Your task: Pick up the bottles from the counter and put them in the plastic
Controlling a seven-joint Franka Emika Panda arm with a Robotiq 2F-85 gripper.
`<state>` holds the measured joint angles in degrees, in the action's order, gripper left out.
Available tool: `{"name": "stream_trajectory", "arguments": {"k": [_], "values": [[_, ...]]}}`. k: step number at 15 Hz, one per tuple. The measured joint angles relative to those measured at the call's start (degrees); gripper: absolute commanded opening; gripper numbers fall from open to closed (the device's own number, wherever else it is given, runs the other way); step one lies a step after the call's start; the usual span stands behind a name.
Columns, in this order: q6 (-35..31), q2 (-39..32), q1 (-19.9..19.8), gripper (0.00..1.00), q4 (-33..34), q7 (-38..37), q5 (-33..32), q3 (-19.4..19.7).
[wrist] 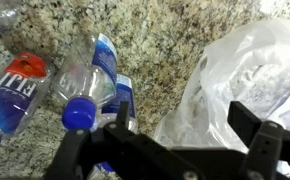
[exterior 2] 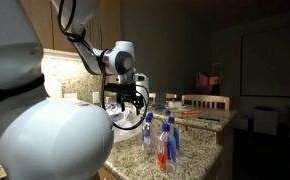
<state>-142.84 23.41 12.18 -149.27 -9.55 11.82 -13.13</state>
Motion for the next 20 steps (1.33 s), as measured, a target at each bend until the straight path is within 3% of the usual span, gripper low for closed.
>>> {"name": "stream_trajectory", "arguments": {"k": [12,15,20], "values": [[0.0,0.27,-0.09,1.0,0.02,-0.03,-0.44,0.01],[0.11,2.33,-1.57,1.0,0.35,-1.34,-4.08,0.01],[4.54,6.74,-7.54,1.0,1.31,-3.57,-13.45,-0.04]]}}
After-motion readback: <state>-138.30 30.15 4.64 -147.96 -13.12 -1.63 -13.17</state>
